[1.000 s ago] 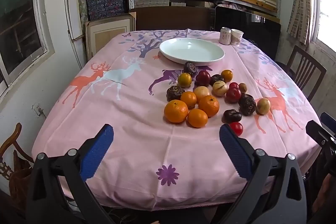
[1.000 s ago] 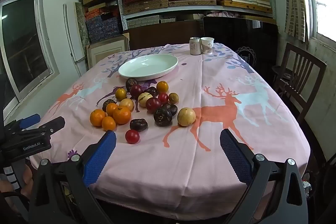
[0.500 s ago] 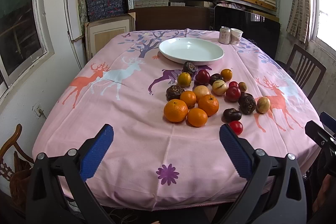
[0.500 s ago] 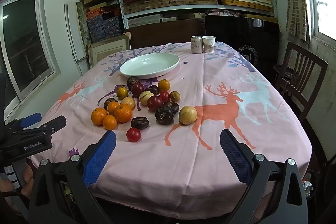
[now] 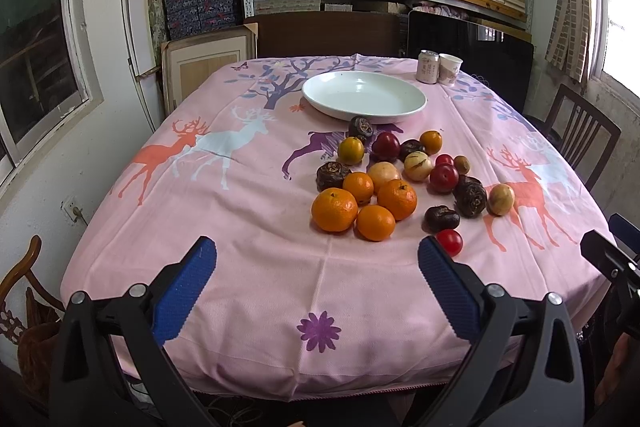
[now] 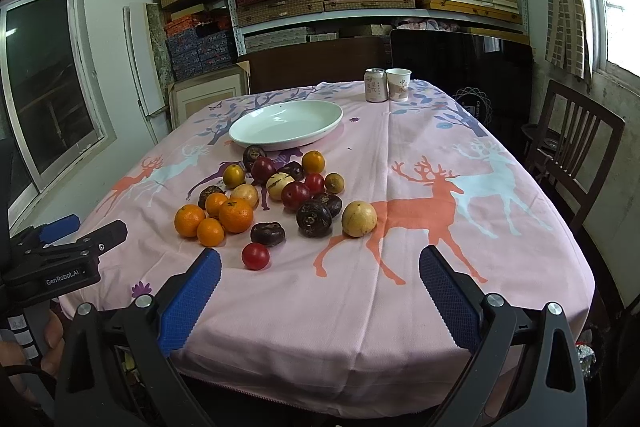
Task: Organize fruits
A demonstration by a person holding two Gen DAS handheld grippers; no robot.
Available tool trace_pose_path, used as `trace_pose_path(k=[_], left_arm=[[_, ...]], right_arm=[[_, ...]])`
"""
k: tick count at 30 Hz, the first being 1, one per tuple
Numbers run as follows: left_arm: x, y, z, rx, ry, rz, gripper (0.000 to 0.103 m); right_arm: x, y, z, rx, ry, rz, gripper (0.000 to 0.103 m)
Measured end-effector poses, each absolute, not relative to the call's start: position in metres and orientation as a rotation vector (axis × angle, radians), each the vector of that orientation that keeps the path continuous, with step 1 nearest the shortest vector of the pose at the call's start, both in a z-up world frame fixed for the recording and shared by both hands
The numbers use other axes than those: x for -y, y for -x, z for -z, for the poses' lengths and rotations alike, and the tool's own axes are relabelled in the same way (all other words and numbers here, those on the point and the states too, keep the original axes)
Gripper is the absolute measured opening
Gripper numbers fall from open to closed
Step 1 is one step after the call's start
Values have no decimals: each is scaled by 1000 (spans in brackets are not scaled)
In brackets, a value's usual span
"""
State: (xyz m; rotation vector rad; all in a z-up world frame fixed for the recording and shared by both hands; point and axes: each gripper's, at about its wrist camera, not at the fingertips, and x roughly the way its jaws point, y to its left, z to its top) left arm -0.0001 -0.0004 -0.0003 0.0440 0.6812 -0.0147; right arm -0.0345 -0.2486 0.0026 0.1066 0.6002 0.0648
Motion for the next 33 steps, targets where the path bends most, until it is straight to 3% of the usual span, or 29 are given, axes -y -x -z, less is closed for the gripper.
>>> trace_pose_path(k=[33], left_arm=[[2,2,4,-685,-47,17,99]], right_arm=[[248,35,-1,-603,-106,-67,100]])
